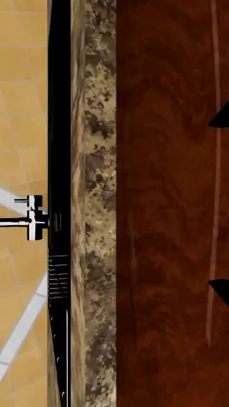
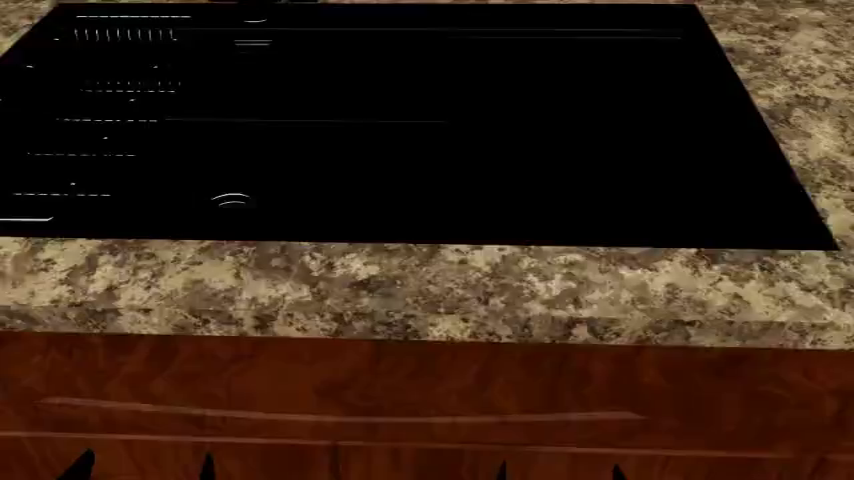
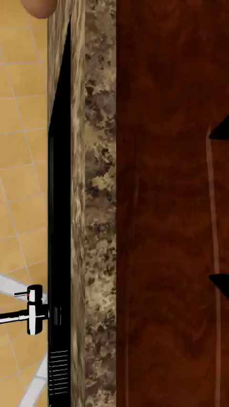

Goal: Place the eggs and milk next to the bowl.

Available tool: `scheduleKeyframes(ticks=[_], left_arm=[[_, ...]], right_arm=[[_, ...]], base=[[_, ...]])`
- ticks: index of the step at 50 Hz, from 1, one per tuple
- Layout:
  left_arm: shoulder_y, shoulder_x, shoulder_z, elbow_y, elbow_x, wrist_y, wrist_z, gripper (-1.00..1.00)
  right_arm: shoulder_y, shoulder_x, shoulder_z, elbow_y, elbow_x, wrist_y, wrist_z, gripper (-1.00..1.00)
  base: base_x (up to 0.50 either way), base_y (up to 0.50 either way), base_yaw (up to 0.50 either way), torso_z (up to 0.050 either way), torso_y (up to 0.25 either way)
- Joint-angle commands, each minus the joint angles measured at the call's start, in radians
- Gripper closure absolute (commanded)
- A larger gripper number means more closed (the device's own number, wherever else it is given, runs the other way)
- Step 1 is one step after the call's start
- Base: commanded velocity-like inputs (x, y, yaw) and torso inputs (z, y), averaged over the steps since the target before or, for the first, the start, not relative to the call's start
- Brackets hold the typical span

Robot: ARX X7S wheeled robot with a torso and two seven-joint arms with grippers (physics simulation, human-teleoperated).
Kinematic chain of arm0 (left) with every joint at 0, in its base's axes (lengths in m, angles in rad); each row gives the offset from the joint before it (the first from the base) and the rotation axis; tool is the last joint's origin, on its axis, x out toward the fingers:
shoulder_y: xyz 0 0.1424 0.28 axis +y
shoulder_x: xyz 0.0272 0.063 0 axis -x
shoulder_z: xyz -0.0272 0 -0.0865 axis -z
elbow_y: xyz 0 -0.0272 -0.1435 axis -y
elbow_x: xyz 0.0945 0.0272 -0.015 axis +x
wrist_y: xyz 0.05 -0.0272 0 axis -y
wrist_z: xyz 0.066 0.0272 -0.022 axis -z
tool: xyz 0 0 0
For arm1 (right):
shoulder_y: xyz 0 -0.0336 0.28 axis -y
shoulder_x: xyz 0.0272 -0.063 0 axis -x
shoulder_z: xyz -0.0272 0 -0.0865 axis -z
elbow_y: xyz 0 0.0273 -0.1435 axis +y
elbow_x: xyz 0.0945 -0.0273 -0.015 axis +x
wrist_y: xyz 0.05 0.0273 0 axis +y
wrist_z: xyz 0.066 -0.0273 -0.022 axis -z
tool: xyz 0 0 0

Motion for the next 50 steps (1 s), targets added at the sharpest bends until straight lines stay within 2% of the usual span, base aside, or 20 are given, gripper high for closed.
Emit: scheduleKeyframes(ticks=[1,8,15,32,33,34,35,42,45,50], left_arm=[[-0.003,-0.017,0.021,-0.011,-0.017,0.009,-0.021,-1.0],[0.014,-0.045,0.082,0.008,0.001,0.003,-0.041,-1.0],[0.02,-0.058,0.069,0.031,-0.067,-0.022,-0.042,-1.0],[0.02,-0.058,0.069,0.031,-0.067,-0.022,-0.042,-1.0],[-0.014,-0.073,0.06,-0.125,-0.092,0.095,-0.061,-1.0],[0.016,-0.076,0.091,0.021,-0.079,-0.018,-0.065,-1.0],[0.021,-0.071,0.082,0.036,-0.09,-0.013,-0.074,-1.0],[-0.003,-0.074,0.09,0.023,-0.068,-0.043,-0.119,-1.0],[-0.005,-0.073,0.089,0.035,-0.114,-0.068,-0.099,-1.0],[-0.008,-0.08,0.103,0.059,-0.113,-0.081,-0.107,-1.0]], right_arm=[[0.006,0.043,-0.054,0.022,0.043,-0.018,0.053,-1.0],[-0.001,0.057,-0.071,-0.015,0.05,0.026,0.072,-1.0],[-0.002,0.065,-0.086,-0.008,0.053,0.017,0.09,-1.0],[-0.002,0.065,-0.086,-0.008,0.053,0.017,0.09,-1.0],[0.008,0.046,-0.048,0.038,-0.038,0.006,0.077,-1.0],[-0.003,0.031,-0.05,-0.007,0.018,0.019,0.052,-1.0],[-0.002,0.034,-0.055,-0.006,0.018,0.02,0.056,-1.0],[0.012,0.052,-0.061,0.014,0.06,0.002,0.056,-1.0],[0.015,0.058,-0.064,0.018,0.063,0.0,0.064,-1.0],[0.013,0.07,-0.07,-0.002,0.068,0.007,0.074,-1.0]], base=[[0.0,0.0,0.0,0.0,0.0],[0.0,0.0,0.0,0.0,0.0],[0.0,0.0,0.0,0.0,0.0],[0.0,0.0,0.0,0.0,0.0],[0.0,0.0,0.0,0.0,0.0],[0.0,0.0,0.0,0.0,0.0],[0.0,0.0,0.0,0.0,0.0],[0.0,0.0,0.0,0.0,0.0],[0.0,0.0,0.0,0.0,0.0],[0.0,0.0,0.0,0.05,0.0]])
